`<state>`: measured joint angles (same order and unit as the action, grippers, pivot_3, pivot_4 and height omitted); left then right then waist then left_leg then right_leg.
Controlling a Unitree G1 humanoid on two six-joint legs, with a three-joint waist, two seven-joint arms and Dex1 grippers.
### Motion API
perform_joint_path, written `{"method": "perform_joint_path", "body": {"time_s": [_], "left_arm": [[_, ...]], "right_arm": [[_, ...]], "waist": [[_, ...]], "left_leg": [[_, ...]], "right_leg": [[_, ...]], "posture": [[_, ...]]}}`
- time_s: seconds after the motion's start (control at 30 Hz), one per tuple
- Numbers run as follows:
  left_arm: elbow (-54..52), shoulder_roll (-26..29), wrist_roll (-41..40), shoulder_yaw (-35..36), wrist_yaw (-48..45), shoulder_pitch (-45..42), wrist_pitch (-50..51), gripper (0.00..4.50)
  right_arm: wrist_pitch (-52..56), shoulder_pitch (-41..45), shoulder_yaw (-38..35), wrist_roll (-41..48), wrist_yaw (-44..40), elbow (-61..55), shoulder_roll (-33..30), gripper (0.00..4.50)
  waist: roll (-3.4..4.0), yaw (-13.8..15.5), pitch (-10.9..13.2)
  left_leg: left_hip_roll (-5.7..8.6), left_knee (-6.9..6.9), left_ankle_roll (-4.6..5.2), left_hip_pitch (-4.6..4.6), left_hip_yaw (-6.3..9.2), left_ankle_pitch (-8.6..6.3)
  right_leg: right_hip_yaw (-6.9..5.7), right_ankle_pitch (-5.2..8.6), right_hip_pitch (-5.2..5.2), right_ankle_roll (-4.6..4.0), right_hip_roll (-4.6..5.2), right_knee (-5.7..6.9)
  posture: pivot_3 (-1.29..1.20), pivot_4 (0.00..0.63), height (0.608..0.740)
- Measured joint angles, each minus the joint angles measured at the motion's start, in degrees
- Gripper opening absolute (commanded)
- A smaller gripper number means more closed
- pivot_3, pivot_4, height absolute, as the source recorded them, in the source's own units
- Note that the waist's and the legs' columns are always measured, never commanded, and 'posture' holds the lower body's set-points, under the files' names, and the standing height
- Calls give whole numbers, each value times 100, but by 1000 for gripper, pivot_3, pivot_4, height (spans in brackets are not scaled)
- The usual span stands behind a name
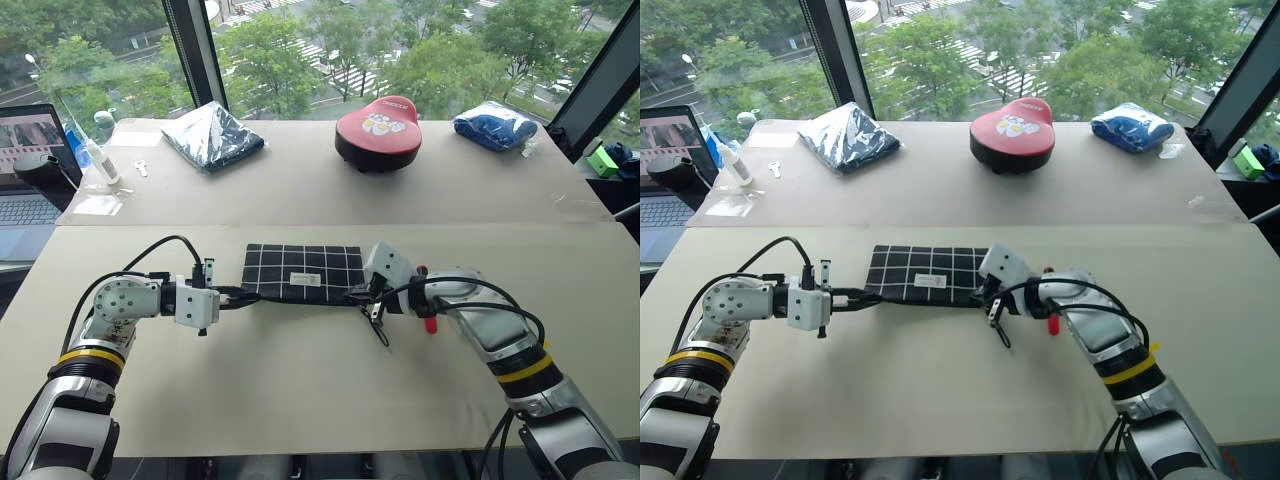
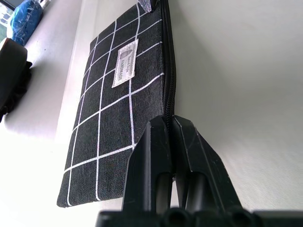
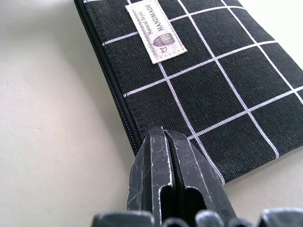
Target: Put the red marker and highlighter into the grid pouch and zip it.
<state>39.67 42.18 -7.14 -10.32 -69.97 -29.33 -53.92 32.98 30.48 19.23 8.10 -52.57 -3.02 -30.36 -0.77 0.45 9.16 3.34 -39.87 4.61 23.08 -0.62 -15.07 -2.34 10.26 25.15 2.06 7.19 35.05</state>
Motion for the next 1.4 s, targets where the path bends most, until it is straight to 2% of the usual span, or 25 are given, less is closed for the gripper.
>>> {"method": "perform_joint_path", "body": {"time_s": [0.07,0.13,0.17,0.23,0.37,0.53,0.63,0.73,0.87,1.07,1.4], "left_arm": [[3,-47,0,17,15,0,66,31],[-1,-118,-5,25,54,5,237,0],[-70,-144,-79,46,73,60,473,0],[-182,-215,-201,57,90,119,802,0],[-533,-274,-470,263,149,298,1497,0],[-1215,-579,-950,603,625,389,2833,0],[-1715,-689,-1139,832,1055,397,3732,0],[-2091,-799,-1233,937,1339,403,4338,0],[-2525,-908,-1245,928,1557,401,4961,0],[-2786,-914,-1095,905,1592,396,5299,0],[-2861,-919,-1074,913,1572,458,5346,0]], "right_arm": [[23,0,-40,9,20,12,10,0],[61,14,-206,26,124,85,112,596],[187,104,-428,162,292,270,304,746],[349,336,-800,310,542,514,489,1426],[794,716,-1393,697,631,440,374,2766],[1701,665,-2046,1575,280,-164,-177,2766],[1768,481,-2367,1674,301,-616,-704,2766],[1767,72,-2242,1556,463,-881,-810,2766],[1879,-212,-1715,1225,1081,-904,-507,2766],[1999,26,-1207,756,2096,-659,386,2766],[1759,573,-1159,434,2323,45,490,2766]], "waist": [[0,3,0],[0,3,0],[0,-2,0],[0,-15,0],[0,-24,0],[0,11,1],[-1,7,0],[-2,3,-1],[-3,-44,-1],[-3,-48,-1],[-2,-16,-1]], "left_leg": [[0,0,0,0,0,0],[0,-1,0,1,0,0],[0,-1,0,0,0,0],[0,-2,-3,5,-2,2],[-4,2,-25,8,3,15],[-1,-5,-12,25,3,7],[-2,-5,3,19,4,-2],[-3,-2,-1,14,4,0],[-3,-2,-27,13,-2,15],[0,-2,-30,13,-2,17],[5,-1,-29,14,-1,17]], "right_leg": [[0,0,-1,0,0,0],[0,0,-1,0,0,0],[0,0,-2,0,-1,0],[4,0,7,0,0,5],[-1,0,8,0,-2,3],[0,-6,4,10,0,2],[1,-8,-1,13,0,0],[3,-8,-2,13,-1,-3],[11,-8,5,13,-2,-4],[14,-8,8,12,-2,-2],[10,-8,6,12,0,-2]], "posture": [[0,150,740],[0,150,740],[0,150,740],[0,150,740],[0,150,740],[0,150,740],[0,150,740],[0,150,740],[0,150,740],[0,150,740],[0,150,740]]}}
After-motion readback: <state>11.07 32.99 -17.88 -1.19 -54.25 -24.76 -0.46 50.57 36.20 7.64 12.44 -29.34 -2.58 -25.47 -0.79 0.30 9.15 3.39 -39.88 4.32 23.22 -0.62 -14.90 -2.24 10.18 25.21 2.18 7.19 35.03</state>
